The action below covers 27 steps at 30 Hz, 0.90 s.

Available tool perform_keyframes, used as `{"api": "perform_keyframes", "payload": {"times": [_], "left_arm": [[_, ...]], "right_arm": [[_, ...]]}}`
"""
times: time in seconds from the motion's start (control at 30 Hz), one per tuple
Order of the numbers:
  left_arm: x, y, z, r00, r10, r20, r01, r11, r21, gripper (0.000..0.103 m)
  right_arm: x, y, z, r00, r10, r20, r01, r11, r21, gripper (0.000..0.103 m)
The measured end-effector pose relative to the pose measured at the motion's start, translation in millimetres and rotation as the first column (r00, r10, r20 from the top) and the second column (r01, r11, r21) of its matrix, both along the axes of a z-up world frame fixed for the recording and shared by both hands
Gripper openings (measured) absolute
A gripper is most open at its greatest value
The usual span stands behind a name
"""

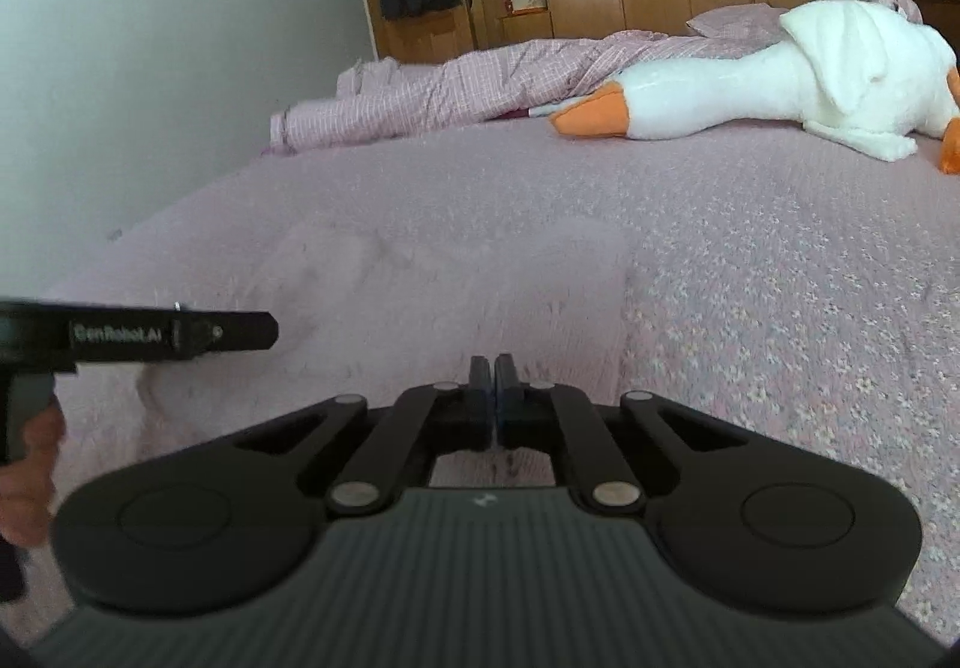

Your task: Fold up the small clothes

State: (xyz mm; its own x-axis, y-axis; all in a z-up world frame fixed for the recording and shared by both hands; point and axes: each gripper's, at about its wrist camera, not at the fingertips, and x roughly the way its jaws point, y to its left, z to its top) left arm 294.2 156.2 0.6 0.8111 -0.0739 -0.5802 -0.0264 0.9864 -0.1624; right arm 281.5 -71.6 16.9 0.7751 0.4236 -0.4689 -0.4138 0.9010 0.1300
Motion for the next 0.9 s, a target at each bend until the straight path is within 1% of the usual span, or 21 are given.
{"api": "perform_keyframes", "payload": {"times": [0.03,0.07,0.13,0.17,0.27,0.33,0.37,0.43,0.47,0.53,0.57,0.6,0.63,0.67,0.7,0.73,0.77,0.8,0.83,0.87,0.9], "left_arm": [[1.9,0.6,-7.6,1.000,0.013,-0.027,-0.013,1.000,0.012,0.026],[4.9,2.7,-17.0,0.998,0.019,-0.054,-0.019,1.000,0.005,0.024],[6.6,12.3,-29.7,0.997,0.042,-0.058,-0.048,0.994,-0.095,0.022],[7.6,15.2,-31.3,0.997,0.054,-0.060,-0.061,0.991,-0.122,0.022],[5.0,17.3,-27.7,0.996,0.060,-0.062,-0.069,0.987,-0.144,0.022],[-0.5,23.6,-23.1,0.996,0.061,-0.064,-0.073,0.979,-0.188,0.022],[-4.5,29.4,-20.9,0.996,0.064,-0.070,-0.078,0.972,-0.221,0.022],[-14.4,40.4,-13.9,0.996,0.060,-0.071,-0.078,0.955,-0.285,0.022],[-21.9,45.4,-9.7,0.996,0.061,-0.064,-0.078,0.950,-0.302,0.023],[-34.2,53.0,-3.2,0.996,0.071,-0.052,-0.084,0.947,-0.310,0.026],[-40.4,57.2,-1.2,0.996,0.077,-0.052,-0.090,0.942,-0.322,0.029],[-46.0,61.3,-1.5,0.996,0.074,-0.052,-0.087,0.937,-0.337,0.031],[-49.3,64.2,-2.0,0.996,0.066,-0.053,-0.080,0.935,-0.346,0.033],[-55.2,67.1,-3.5,0.997,0.054,-0.059,-0.071,0.936,-0.344,0.036],[-61.0,67.9,-4.5,0.997,0.049,-0.066,-0.068,0.942,-0.328,0.038],[-66.0,68.9,-5.7,0.996,0.047,-0.070,-0.066,0.949,-0.309,0.043],[-75.1,70.7,-6.5,0.996,0.049,-0.074,-0.068,0.958,-0.277,0.051],[-80.6,72.2,-5.7,0.996,0.056,-0.074,-0.073,0.965,-0.252,0.054],[-85.2,74.8,-4.9,0.996,0.059,-0.066,-0.073,0.969,-0.236,0.057],[-90.0,78.5,-3.8,0.997,0.056,-0.056,-0.067,0.970,-0.233,0.059],[-93.9,82.8,-2.7,0.997,0.056,-0.051,-0.067,0.969,-0.240,0.059]], "right_arm": [[2.9,-2.6,-5.4,1.000,-0.011,-0.012,0.011,1.000,0.010,0.000],[7.9,-6.9,-10.4,0.999,-0.025,-0.031,0.026,0.999,0.030,0.000],[13.8,-16.2,-23.1,0.997,-0.030,-0.067,0.036,0.996,0.087,0.000],[12.8,-17.2,-26.9,0.998,-0.029,-0.064,0.035,0.995,0.091,0.000],[8.5,-12.7,-26.7,0.999,-0.024,-0.041,0.026,0.998,0.055,0.000],[5.3,-14.5,-21.3,0.999,-0.029,-0.045,0.033,0.995,0.090,0.001],[2.0,-17.4,-17.4,0.998,-0.007,-0.055,0.015,0.989,0.150,0.008],[-7.0,-23.5,-12.5,0.994,0.067,-0.092,-0.036,0.950,0.309,0.008],[-12.6,-22.7,-11.2,0.991,0.090,-0.101,-0.049,0.934,0.353,0.008],[-25.0,-13.6,-10.0,0.988,0.095,-0.120,-0.041,0.920,0.391,0.009],[-29.6,-7.2,-11.5,0.985,0.097,-0.144,-0.030,0.912,0.410,0.012],[-32.2,-1.1,-14.1,0.977,0.104,-0.185,-0.014,0.901,0.433,0.016],[-34.0,4.8,-18.8,0.965,0.116,-0.237,0.008,0.885,0.465,0.029],[-35.5,11.0,-24.7,0.948,0.133,-0.290,0.034,0.861,0.508,0.050],[-37.6,15.8,-31.6,0.932,0.144,-0.331,0.071,0.826,0.559,0.063],[-41.3,20.2,-39.4,0.920,0.153,-0.362,0.109,0.785,0.610,0.081],[-42.1,25.3,-44.8,0.907,0.160,-0.390,0.141,0.757,0.638,0.085],[-41.7,29.8,-48.1,0.894,0.149,-0.423,0.179,0.747,0.640,0.085],[-41.3,35.5,-51.7,0.877,0.134,-0.461,0.220,0.740,0.635,0.084],[-40.0,40.2,-54.3,0.867,0.105,-0.488,0.261,0.738,0.622,0.083],[-39.8,44.0,-54.5,0.865,0.073,-0.497,0.290,0.736,0.611,0.083]]}}
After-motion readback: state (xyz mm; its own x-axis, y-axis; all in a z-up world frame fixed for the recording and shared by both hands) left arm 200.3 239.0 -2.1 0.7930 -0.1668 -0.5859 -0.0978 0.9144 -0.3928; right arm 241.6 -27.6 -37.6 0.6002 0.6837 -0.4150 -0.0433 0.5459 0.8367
